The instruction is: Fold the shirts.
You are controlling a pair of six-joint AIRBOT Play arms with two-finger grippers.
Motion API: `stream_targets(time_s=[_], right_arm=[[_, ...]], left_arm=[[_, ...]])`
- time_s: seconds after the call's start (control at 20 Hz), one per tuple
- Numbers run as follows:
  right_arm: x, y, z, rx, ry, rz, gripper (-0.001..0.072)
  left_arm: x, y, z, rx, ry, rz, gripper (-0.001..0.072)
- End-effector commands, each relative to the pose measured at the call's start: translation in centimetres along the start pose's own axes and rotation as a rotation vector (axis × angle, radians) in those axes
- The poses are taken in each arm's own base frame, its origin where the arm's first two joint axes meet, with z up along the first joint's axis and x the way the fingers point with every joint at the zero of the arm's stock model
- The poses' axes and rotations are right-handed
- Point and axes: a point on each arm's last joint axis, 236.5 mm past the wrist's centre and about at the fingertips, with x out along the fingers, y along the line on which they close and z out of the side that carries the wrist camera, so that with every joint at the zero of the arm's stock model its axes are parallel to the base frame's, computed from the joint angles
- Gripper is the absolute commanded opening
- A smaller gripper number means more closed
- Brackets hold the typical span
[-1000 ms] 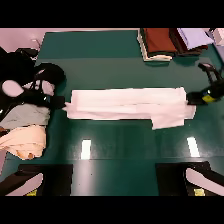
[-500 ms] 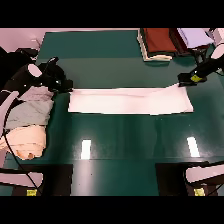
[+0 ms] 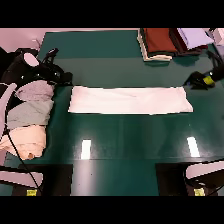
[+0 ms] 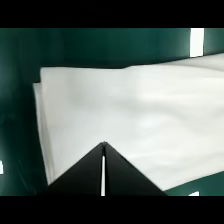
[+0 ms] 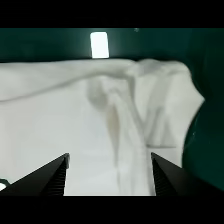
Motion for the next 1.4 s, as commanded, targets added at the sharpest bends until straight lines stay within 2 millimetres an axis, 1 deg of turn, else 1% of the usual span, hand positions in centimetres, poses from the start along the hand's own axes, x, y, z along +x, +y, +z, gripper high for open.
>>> stream_targets(time_s=[0.0,0.05,0.2,0.25,0.5,0.6,0.65,0.75,0.8,0.85,0.9,0.95,1.0,1.1,1.2,1.3,1.35], right_arm=[[0.5,-4.0,-3.0,0.144,0.012,0.115,0.0604],[1.1,-4.5,-3.6,0.163,0.018,0.152,0.0604],[3.1,-4.5,-4.4,0.174,0.038,0.246,0.0604],[3.8,-4.4,-4.5,0.169,0.052,0.25,0.0604],[6.6,-5.9,-4.4,0.204,0.068,0.249,0.0604],[7.8,-5.4,-5.1,0.203,0.114,0.268,0.0592],[8.4,-4.7,-5.5,0.192,0.144,0.279,0.0549],[9.3,-3.1,-5.7,0.13,0.172,0.287,0.0405],[9.5,-2.2,-5.7,0.087,0.174,0.287,0.0266],[9.3,-1.3,-5.5,0.032,0.169,0.286,0.0128],[8.9,-0.6,-5.3,-0.009,0.157,0.283,0.0013],[8.2,0.2,-4.9,-0.033,0.135,0.274,0.0017],[7.0,0.8,-4.3,-0.058,0.102,0.26,0.0017],[4.0,2.8,-2.7,-0.128,0.033,0.238,0.0015],[0.2,6.1,-1.1,-0.176,-0.032,0.221,0.0015],[-3.1,10.6,-0.4,-0.252,-0.081,0.218,0.0015],[-4.4,12.9,-0.3,-0.291,-0.103,0.219,0.0016]], left_arm=[[0.4,-2.9,-1.3,0.055,0.053,-0.032,0.0025],[0.7,-4.1,-1.6,0.07,0.06,-0.042,0.0025],[1.7,-7.5,-2.1,0.109,0.055,-0.067,0.0025],[1.9,-8.4,-2.3,0.123,0.054,-0.074,0.0025],[2.9,-12.4,-3.7,0.147,0.063,-0.107,0.0025],[3.5,-14.3,-3.6,0.139,0.037,-0.124,0.0025],[4.0,-15.3,-3.6,0.139,0.022,-0.134,0.0024],[5.5,-17.5,-3.8,0.137,-0.001,-0.163,0.0024],[6.4,-18.6,-3.7,0.132,-0.019,-0.186,0.0024],[7.1,-19.6,-3.4,0.12,-0.035,-0.212,0.0024],[7.9,-20.5,-3.1,0.109,-0.043,-0.233,0.0024],[8.6,-21.2,-2.8,0.104,-0.041,-0.248,0.0024],[9.4,-22.0,-2.7,0.104,-0.035,-0.262,0.0024],[11.0,-23.0,-2.1,0.108,-0.03,-0.277,0.0024],[12.8,-23.7,-2.0,0.118,-0.02,-0.28,0.0024],[14.8,-24.0,-2.4,0.123,-0.002,-0.28,0.0023],[15.7,-24.1,-2.6,0.125,0.007,-0.279,0.0023]])
